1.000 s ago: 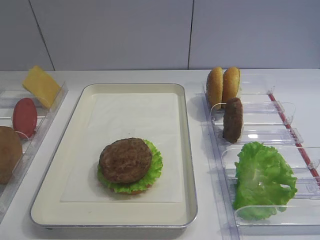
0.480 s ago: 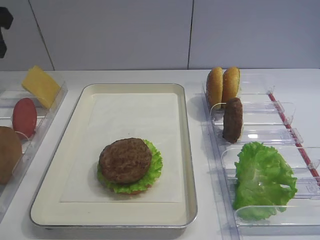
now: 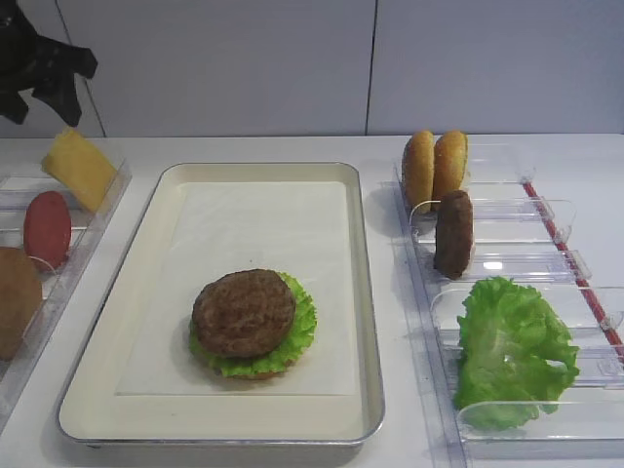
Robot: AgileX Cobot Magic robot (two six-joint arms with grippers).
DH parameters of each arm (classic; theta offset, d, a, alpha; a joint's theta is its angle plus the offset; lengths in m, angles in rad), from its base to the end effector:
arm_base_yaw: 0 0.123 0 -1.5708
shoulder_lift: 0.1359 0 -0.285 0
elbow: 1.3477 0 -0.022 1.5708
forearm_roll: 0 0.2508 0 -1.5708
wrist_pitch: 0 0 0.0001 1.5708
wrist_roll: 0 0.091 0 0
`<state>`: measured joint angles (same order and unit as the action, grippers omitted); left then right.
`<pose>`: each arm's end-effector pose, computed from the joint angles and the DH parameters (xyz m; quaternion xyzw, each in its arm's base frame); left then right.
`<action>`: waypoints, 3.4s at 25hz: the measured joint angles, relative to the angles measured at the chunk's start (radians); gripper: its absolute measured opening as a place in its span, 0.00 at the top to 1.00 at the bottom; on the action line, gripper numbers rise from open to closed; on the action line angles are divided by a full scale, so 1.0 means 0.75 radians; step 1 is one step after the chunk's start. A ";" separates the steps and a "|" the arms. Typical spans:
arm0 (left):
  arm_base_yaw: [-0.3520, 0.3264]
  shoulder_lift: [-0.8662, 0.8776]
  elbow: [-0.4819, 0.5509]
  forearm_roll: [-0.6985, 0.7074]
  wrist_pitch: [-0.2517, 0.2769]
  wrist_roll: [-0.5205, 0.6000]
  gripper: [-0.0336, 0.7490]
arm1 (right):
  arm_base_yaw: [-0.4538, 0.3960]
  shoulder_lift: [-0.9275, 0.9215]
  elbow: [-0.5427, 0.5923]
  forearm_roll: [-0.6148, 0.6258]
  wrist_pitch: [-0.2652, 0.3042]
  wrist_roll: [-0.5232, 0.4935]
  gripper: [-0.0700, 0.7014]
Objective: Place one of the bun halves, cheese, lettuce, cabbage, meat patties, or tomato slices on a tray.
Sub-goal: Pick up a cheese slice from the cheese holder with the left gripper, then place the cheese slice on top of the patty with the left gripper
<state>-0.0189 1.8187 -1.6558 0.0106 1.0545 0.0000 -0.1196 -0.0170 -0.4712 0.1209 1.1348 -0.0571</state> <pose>0.3971 -0.0067 0.3079 0.0108 0.9758 0.0030 0.2186 -0.0066 0.0108 0.2639 0.0231 0.8729 0.0174 0.4870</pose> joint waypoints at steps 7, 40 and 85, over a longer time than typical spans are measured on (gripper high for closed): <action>0.000 0.159 -0.095 -0.014 -0.054 0.013 0.43 | 0.000 0.000 0.000 0.000 0.000 0.000 0.46; 0.006 0.248 -0.105 -0.055 0.026 0.041 0.89 | 0.000 0.000 0.000 0.000 0.000 0.000 0.46; 0.009 -0.871 1.132 -1.352 0.156 0.743 0.97 | 0.000 0.000 0.000 0.000 0.000 0.000 0.46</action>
<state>-0.0125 1.1653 -0.8069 -1.0031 1.1715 0.5572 -0.1196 -0.0170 -0.4712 0.1209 1.1349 -0.0571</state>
